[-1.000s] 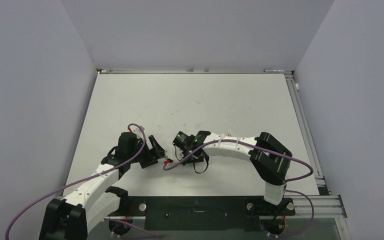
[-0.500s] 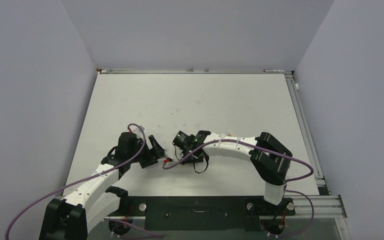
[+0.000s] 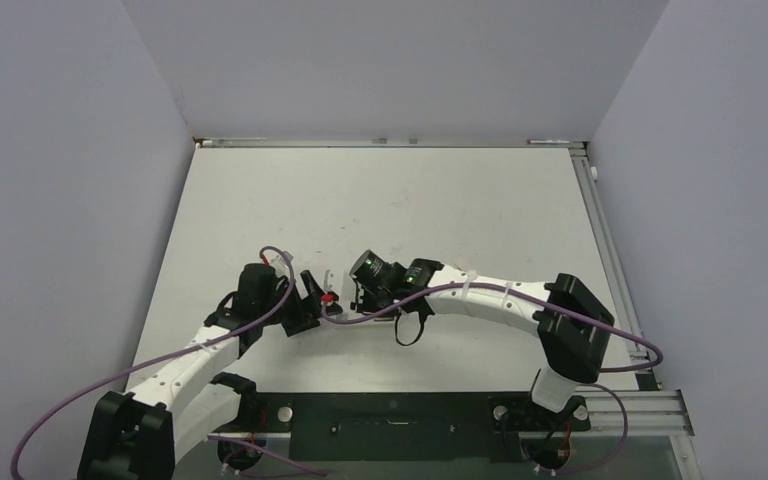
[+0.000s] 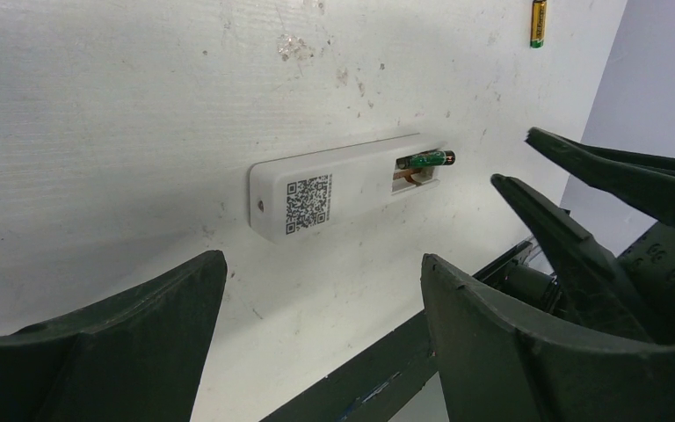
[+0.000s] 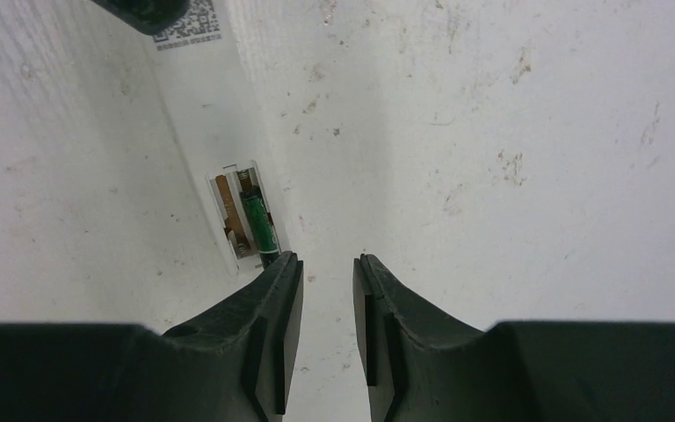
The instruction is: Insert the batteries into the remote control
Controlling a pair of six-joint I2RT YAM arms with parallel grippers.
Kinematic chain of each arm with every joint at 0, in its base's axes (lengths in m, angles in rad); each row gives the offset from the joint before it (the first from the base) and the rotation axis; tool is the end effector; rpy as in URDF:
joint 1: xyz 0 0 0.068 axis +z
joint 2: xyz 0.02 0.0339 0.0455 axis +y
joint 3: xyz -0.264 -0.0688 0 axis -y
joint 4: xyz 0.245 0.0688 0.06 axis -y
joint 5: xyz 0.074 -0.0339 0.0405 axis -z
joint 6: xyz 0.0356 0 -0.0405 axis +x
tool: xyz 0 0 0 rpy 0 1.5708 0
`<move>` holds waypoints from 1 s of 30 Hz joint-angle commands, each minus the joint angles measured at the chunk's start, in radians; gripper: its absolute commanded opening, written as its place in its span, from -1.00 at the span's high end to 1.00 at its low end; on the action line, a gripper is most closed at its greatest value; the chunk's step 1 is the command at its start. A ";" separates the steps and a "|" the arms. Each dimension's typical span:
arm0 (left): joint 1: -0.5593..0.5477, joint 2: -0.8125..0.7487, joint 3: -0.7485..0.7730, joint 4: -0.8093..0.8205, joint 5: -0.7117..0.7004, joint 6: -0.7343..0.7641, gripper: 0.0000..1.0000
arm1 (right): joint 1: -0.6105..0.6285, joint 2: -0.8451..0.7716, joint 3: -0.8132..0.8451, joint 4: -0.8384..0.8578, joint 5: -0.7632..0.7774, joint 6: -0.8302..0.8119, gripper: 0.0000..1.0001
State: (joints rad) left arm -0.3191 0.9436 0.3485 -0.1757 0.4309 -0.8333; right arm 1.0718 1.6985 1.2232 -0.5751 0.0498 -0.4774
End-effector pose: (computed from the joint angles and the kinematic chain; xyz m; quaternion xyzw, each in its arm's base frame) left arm 0.1642 -0.0699 0.1655 -0.1483 0.8914 -0.3724 0.2117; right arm 0.1707 0.3095 0.2215 -0.6711 0.6949 0.0523 0.2530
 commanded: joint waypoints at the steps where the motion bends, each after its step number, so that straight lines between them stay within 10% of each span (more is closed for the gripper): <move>1: -0.003 0.023 0.024 0.045 0.012 0.003 -0.57 | -0.019 -0.087 -0.037 0.078 0.072 0.159 0.42; 19: -0.026 0.146 0.006 0.159 -0.028 -0.021 -0.06 | -0.067 -0.411 -0.380 0.428 0.165 0.824 0.47; 30: -0.054 0.226 0.005 0.222 -0.044 -0.024 0.19 | -0.146 -0.388 -0.411 0.437 0.002 0.929 0.48</move>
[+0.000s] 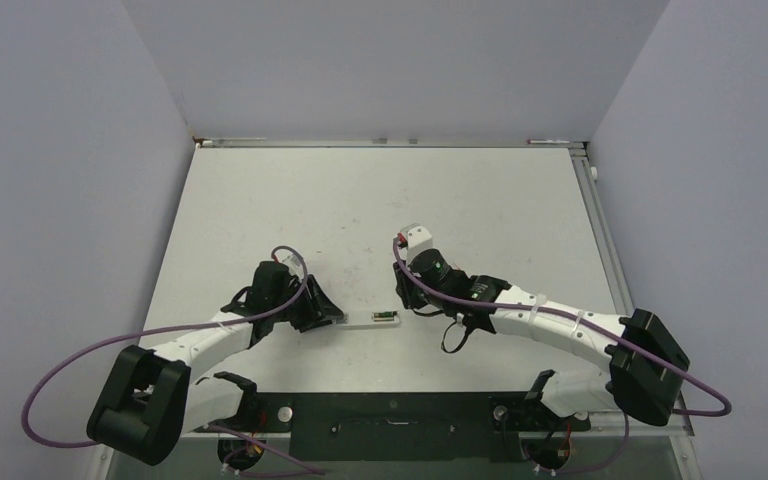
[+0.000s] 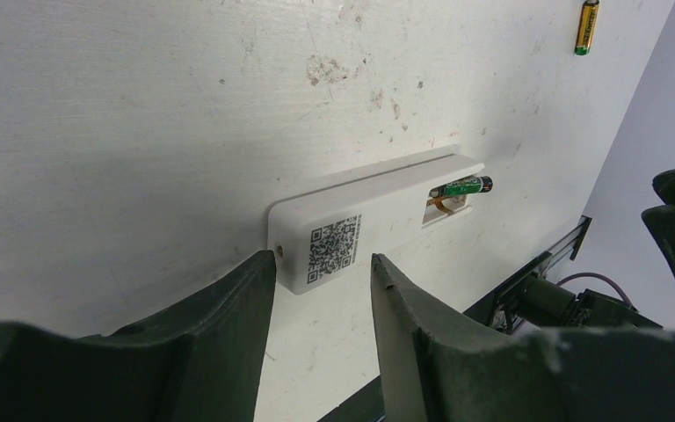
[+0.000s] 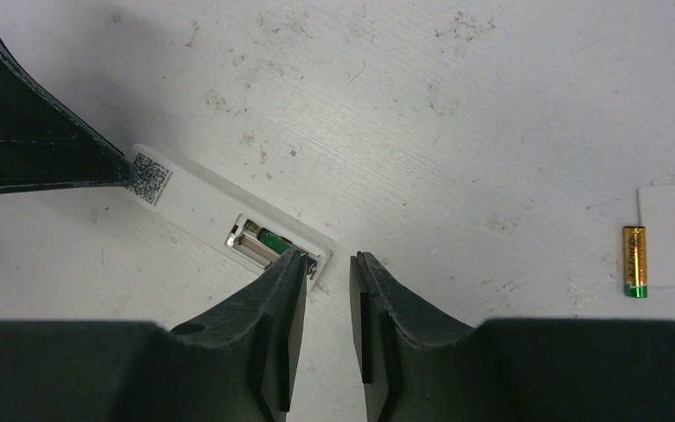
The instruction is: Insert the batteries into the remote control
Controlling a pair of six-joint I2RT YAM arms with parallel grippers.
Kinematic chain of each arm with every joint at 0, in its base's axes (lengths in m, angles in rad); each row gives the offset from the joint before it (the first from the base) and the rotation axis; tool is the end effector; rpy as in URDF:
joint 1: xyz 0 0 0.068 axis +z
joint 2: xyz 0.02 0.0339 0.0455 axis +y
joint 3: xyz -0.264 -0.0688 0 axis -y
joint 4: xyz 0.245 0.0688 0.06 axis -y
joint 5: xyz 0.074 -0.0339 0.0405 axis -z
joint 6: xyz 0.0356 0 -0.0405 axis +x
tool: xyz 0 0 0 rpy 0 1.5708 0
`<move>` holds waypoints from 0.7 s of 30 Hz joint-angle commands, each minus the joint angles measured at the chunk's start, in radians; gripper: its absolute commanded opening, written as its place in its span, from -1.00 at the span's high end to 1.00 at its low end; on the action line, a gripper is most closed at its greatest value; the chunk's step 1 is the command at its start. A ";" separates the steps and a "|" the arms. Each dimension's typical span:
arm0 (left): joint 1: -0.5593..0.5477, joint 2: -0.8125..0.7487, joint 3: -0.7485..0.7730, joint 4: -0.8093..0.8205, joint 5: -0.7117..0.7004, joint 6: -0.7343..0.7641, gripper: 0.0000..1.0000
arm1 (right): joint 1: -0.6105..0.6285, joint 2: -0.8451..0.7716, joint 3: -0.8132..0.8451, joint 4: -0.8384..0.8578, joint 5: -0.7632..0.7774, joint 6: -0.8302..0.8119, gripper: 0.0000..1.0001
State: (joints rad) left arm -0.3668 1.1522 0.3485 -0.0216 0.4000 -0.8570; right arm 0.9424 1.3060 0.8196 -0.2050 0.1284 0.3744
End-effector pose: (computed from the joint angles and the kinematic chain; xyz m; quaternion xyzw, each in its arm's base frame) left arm 0.1802 -0.0841 0.1415 -0.1513 0.9030 -0.3565 0.1859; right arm 0.1681 0.2236 0.2371 -0.2268 0.8745 0.2140 0.3715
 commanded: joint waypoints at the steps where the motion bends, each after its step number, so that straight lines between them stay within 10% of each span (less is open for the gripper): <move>1: -0.007 0.021 0.004 0.071 -0.013 -0.001 0.21 | -0.021 0.018 -0.006 0.063 -0.083 0.090 0.48; 21: -0.033 0.034 -0.009 0.080 -0.014 -0.001 0.41 | -0.047 0.173 -0.004 0.077 -0.163 0.249 0.49</move>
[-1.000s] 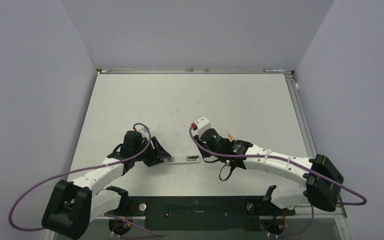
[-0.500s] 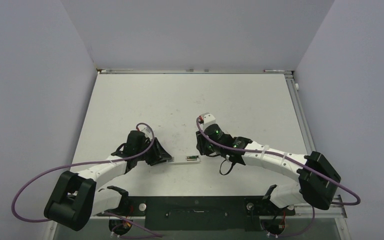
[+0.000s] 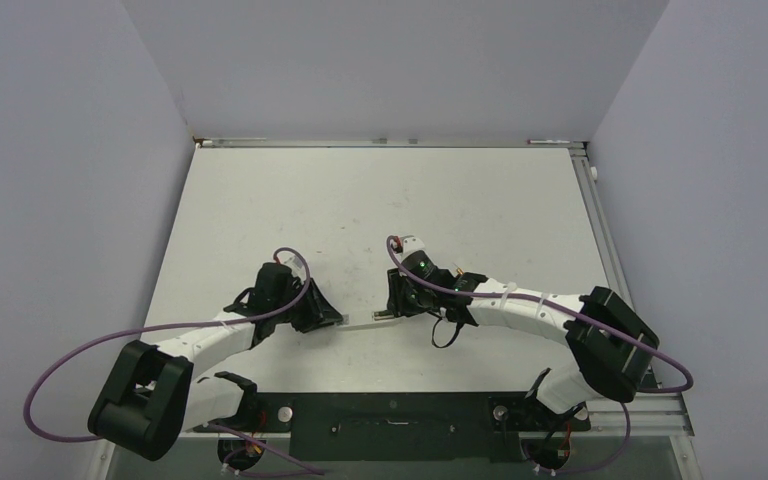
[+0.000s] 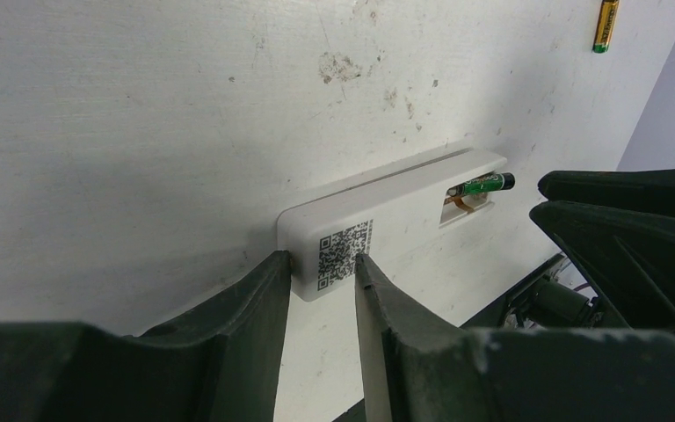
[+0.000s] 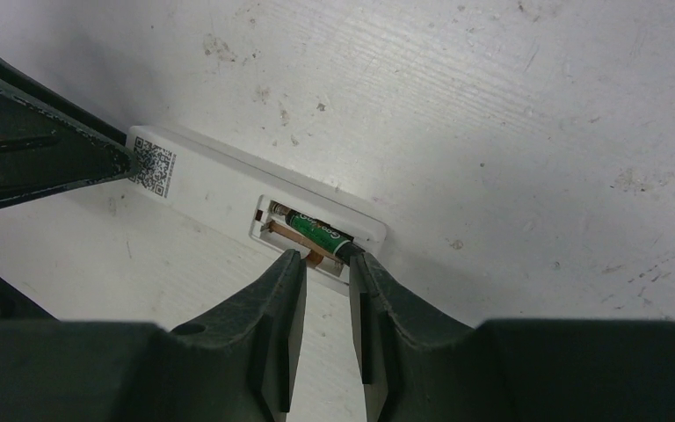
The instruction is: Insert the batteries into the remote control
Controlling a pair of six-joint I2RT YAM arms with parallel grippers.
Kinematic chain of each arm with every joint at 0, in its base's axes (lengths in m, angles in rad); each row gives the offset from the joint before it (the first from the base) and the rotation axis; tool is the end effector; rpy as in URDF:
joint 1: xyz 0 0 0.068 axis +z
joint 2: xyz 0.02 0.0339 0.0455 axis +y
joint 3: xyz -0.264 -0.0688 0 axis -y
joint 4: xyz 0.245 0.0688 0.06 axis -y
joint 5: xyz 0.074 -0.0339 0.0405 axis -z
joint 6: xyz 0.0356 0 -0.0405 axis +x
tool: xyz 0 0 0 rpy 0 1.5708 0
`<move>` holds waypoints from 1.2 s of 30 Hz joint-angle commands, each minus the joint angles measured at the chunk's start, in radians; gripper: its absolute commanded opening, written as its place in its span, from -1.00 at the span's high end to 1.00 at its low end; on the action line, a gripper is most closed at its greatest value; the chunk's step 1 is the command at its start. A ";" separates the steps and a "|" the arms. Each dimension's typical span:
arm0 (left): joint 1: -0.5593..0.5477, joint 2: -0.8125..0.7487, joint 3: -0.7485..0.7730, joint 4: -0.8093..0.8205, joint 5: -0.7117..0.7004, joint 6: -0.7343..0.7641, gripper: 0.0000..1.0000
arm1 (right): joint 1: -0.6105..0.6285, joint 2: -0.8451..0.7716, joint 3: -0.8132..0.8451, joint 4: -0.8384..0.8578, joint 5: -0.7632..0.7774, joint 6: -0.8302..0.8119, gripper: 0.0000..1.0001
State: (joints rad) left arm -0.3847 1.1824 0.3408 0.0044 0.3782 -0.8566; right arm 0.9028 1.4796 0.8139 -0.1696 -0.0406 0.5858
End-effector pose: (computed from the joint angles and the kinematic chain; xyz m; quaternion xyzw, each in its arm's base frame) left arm 0.1802 -0.0871 0.1356 -0.1488 0.9072 -0.3476 0.1845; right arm 0.1842 0.2358 0.1910 -0.1545 0.9201 0.2574 0.2516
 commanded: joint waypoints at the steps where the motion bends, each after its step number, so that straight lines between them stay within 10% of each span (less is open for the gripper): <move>1: -0.017 0.007 -0.003 0.055 0.008 -0.002 0.42 | -0.007 0.002 0.002 0.037 0.010 0.041 0.49; 36: -0.025 0.006 -0.002 0.066 0.024 -0.006 0.49 | -0.008 0.070 0.010 0.044 0.054 0.078 0.70</move>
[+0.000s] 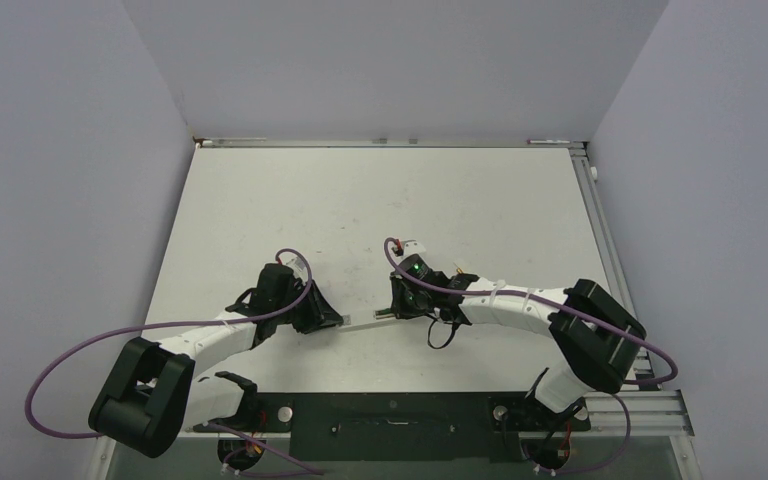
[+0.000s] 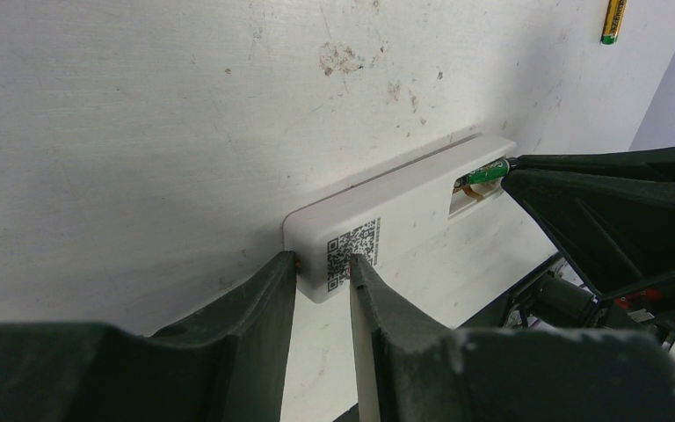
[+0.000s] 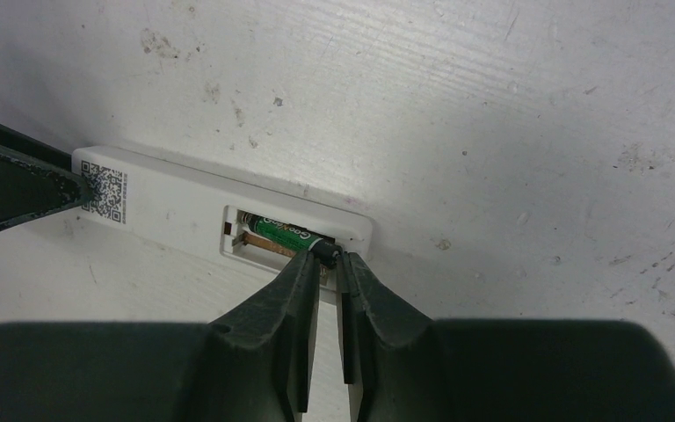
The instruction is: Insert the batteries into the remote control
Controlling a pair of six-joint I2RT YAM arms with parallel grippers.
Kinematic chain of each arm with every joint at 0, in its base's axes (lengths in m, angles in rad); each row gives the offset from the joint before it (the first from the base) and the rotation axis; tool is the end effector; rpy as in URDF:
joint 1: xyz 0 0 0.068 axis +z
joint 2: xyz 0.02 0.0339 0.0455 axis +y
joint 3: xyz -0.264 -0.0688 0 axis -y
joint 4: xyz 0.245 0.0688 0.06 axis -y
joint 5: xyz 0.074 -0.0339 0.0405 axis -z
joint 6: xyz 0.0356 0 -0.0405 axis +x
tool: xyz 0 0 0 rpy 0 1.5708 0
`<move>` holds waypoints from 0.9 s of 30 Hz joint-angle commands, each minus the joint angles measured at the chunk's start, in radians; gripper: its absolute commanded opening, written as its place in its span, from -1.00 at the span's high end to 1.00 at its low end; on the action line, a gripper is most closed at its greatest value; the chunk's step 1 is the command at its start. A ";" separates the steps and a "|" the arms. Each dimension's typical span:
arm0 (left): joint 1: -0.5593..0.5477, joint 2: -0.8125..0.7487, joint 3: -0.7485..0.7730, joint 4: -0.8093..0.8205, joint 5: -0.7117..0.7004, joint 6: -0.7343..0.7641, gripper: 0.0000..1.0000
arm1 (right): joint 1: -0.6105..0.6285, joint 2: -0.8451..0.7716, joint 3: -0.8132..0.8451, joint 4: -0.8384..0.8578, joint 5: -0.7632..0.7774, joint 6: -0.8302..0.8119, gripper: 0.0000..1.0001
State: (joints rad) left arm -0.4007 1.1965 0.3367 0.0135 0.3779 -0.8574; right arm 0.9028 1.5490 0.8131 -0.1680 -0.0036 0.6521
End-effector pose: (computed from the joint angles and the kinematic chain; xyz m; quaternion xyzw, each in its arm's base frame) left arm 0.1788 -0.0900 0.1325 -0.1431 0.9097 -0.3468 0.1781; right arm 0.1881 0.2387 0.1713 -0.1187 0.9374 0.2308 0.2321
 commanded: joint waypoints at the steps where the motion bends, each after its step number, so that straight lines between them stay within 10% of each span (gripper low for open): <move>1: -0.009 -0.009 0.003 0.056 0.025 -0.005 0.49 | -0.007 0.002 0.011 0.044 0.016 0.012 0.71; 27: -0.012 0.000 0.010 0.060 0.031 -0.005 0.49 | 0.004 0.044 0.074 -0.035 0.020 -0.034 0.81</move>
State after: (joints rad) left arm -0.4046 1.1965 0.3367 0.0128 0.3862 -0.8574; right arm 0.9031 1.5822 0.8478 -0.1913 -0.0048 0.6331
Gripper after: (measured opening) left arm 0.255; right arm 0.088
